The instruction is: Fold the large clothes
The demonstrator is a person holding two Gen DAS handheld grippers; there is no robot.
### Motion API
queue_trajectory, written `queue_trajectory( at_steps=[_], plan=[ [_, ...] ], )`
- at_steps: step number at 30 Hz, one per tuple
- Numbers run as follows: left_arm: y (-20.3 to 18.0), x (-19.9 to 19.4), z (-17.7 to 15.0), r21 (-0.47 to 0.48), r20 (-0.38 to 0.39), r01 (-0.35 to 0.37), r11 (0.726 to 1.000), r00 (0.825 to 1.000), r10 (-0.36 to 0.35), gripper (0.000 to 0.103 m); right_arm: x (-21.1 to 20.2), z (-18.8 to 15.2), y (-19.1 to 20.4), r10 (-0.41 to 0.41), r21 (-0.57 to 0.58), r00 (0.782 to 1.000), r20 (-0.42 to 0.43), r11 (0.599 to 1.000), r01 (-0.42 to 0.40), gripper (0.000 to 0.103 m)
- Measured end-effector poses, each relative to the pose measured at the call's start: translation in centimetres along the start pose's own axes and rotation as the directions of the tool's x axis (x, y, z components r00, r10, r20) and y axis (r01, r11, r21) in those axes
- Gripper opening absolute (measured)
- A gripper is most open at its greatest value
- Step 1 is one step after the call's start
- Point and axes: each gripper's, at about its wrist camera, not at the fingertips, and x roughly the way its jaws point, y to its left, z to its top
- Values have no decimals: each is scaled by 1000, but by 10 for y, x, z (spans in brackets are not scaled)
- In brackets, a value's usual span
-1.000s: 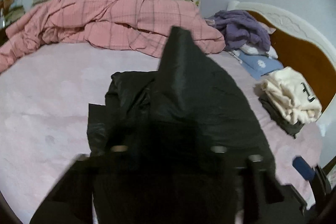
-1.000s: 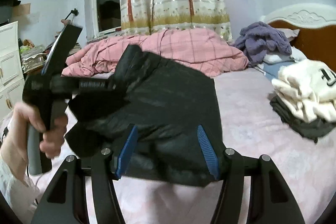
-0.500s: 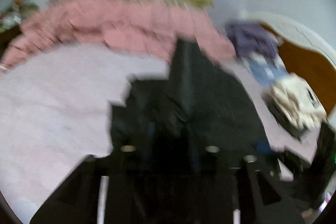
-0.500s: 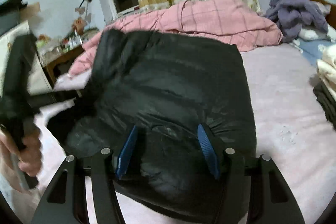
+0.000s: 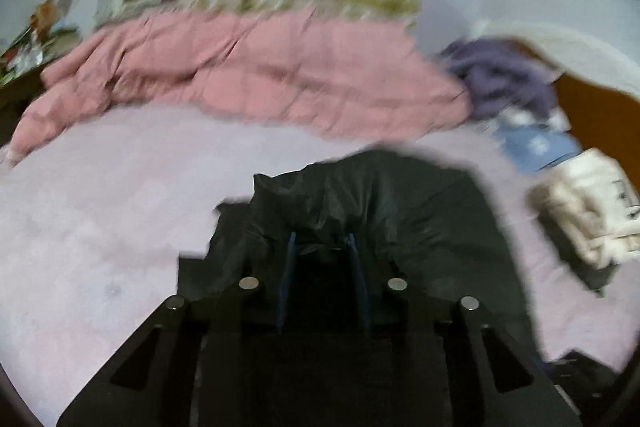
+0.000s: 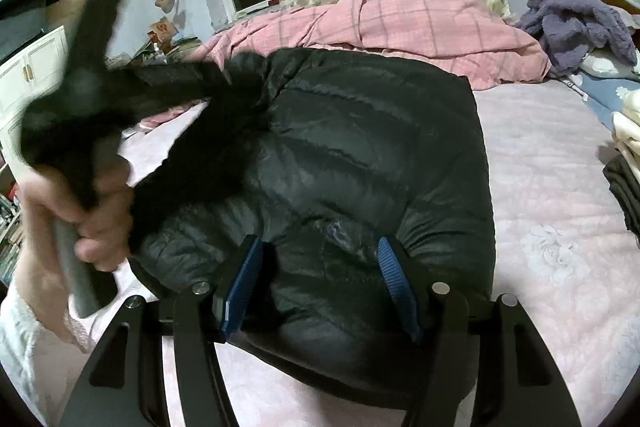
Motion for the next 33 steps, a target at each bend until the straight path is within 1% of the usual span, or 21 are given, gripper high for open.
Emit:
queue_trajectory(
  at_steps=[1,3,6,9,13,15,18,20,22,24,26,27,31,33],
  plan=[
    [5,8,-4,-21,-28,2,1000,1000,-3,25,0,0,-2,10,5,1000,-1,1000,-10,63],
    [10,15,-10,-33,-51,-1,999,999,0,25,-1,0,-1,18,14,1000,-2,1000,-18,63],
    [8,18,-18,-3,-54,-25,1000,998,25,26,0,-1,1,17,16,1000,-8,1000,-17,63],
    [5,26,-27,27,-58,-47,999,997,49,26,2,-3,7,-10,-20,1000,-12,1000,9,63],
    [6,29,-28,40,-66,-52,998,996,55,26,7,-4,9,-31,-38,999,-27,999,30,63],
    [6,30,-29,46,-66,-58,997,996,61,26,6,-4,13,-59,-54,998,-22,997,57,62],
    [8,29,-28,37,-52,-51,998,997,53,26,-2,5,21,-147,-102,989,2,984,146,62],
    [10,30,-27,30,-59,-48,998,997,50,26,-5,14,15,-162,-84,987,10,983,163,62],
    [9,29,-27,33,-61,-49,998,997,51,26,0,20,5,-144,-51,989,-21,988,143,62],
    [8,30,-27,43,-60,-56,998,997,58,26,10,17,-1,-159,-63,985,-67,986,155,62],
    [7,32,-29,61,-55,-61,996,996,64,26,13,10,3,-188,-110,980,-61,977,180,62],
    [8,35,-30,67,-60,-62,996,996,66,26,14,7,4,-193,-112,979,-61,976,185,62],
    [11,41,-32,58,-75,-44,997,996,48,26,26,6,-4,-165,-76,981,-99,985,158,62],
    [9,43,-33,59,-78,-46,997,996,51,26,31,6,-3,-172,-81,979,-108,983,163,62]
  ],
)
